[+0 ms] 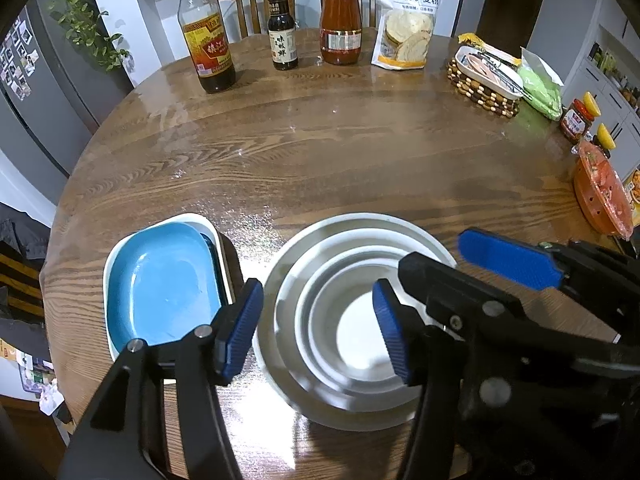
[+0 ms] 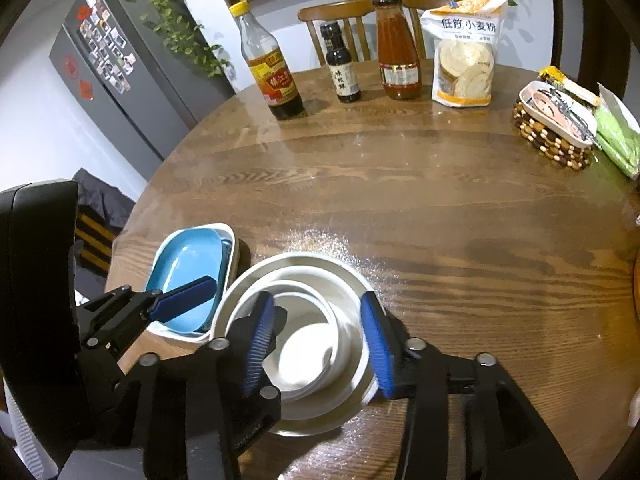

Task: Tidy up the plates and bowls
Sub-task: 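Open both tools and lift them away from the bowl stack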

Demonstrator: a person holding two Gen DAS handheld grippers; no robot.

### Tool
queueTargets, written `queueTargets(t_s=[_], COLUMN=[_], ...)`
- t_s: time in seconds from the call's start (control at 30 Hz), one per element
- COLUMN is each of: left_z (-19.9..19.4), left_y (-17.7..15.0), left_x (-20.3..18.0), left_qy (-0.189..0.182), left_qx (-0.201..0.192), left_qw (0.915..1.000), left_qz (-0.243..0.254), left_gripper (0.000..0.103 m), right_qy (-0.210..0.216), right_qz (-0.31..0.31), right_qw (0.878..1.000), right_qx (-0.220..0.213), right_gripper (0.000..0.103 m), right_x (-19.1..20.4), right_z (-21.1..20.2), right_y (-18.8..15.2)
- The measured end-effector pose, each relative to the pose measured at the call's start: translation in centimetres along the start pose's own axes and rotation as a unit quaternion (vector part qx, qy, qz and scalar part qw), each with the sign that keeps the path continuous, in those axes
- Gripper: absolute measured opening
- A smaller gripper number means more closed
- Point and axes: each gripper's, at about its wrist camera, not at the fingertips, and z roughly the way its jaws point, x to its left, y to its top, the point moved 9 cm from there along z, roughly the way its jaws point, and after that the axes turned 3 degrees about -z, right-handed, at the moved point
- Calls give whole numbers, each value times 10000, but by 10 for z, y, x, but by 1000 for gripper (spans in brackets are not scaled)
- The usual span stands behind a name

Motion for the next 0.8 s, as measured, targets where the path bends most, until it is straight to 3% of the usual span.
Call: queueTargets(t_s=[0.23, 0.37, 0.43, 0.53, 0.6, 0.8], left_z=[-5, -7, -8, -11, -12, -13], left_y=[4, 7, 7, 8, 9, 9], left_x=[2, 4, 7, 12, 16, 30], left_qy=[-14, -4, 21, 23, 37, 75], left_qx=[-89, -116, -127, -171, -176, -151], left_qw=[10000, 9999, 9999, 9997, 9996, 9989], left_qz=[-39, -65, -91, -163, -216, -444], left_gripper=[68, 69, 78, 82, 85, 90], right_qy=[-2, 42, 38, 30, 12, -3], right_qz=[-36, -14, -9, 44, 81, 149], right_qw=[9999, 9998, 9997, 9995, 9993, 9990], right_qx=[-106, -214, -256, -315, -367, -417], right_gripper=[57, 63, 63, 65, 74, 75], right_x=[3, 3, 2, -2, -5, -12], right_z=[-7, -12, -15, -19, -22, -26], right_y=[4, 6, 8, 11, 12, 14])
